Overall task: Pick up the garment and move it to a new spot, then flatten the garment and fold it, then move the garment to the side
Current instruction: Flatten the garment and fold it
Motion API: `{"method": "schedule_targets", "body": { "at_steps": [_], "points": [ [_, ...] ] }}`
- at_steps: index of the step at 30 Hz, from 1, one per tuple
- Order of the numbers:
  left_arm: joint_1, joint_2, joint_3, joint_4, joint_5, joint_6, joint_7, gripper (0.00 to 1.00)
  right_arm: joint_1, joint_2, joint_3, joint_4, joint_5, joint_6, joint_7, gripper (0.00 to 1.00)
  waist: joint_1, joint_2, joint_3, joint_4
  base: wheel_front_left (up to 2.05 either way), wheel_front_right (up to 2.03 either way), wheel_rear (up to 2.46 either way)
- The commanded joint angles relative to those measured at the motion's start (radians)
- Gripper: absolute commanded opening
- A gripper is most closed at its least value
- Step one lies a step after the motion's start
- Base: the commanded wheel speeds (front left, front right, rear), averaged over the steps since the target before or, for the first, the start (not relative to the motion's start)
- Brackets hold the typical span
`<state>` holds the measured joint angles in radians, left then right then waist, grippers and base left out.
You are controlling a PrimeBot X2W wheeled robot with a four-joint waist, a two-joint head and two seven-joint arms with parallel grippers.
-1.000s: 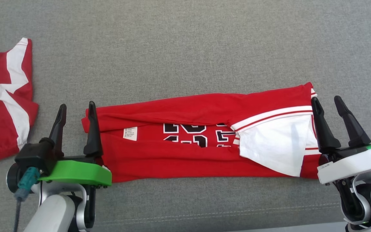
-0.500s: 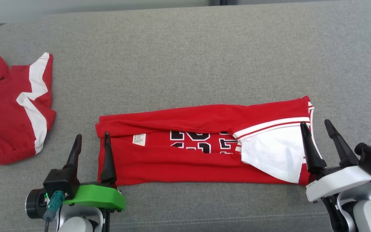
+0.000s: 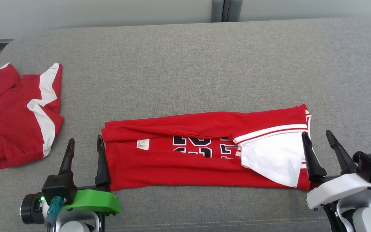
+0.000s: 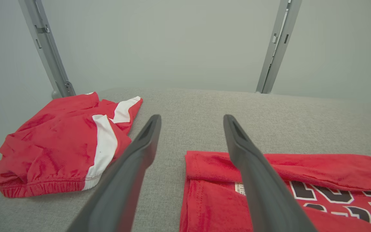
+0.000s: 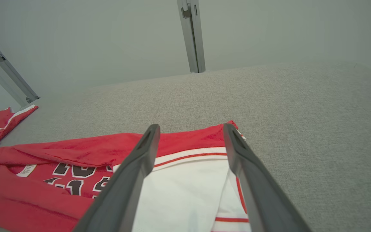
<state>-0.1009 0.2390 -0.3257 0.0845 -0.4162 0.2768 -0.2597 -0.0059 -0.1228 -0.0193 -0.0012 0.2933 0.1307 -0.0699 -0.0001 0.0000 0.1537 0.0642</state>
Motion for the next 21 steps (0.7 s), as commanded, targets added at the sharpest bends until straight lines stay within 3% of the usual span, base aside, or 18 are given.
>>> {"method": "schedule_targets", "body": {
  "at_steps": [1,9,21],
  "points": [
    [0.016,0.007,-0.004,0.015,0.025,-0.003,-0.004,1.0,0.008,-0.006,-0.002,0.007,-0.012,0.0,0.002,1.0,0.0001,0.0,-0.002,0.002,0.0,0.0,0.0],
    [-0.001,-0.021,-0.002,0.041,0.051,-0.03,-0.005,1.0,-0.008,-0.02,-0.035,0.059,-0.018,0.0,0.022,1.0,0.0001,0.0,0.017,0.038,0.0,0.0,0.0],
    [-0.045,-0.069,-0.011,0.072,0.075,-0.071,-0.005,1.0,-0.106,-0.079,-0.046,0.327,0.015,0.0,-0.009,1.0,0.0001,0.0,0.071,0.08,0.0,0.0,0.0]
  ]
}}
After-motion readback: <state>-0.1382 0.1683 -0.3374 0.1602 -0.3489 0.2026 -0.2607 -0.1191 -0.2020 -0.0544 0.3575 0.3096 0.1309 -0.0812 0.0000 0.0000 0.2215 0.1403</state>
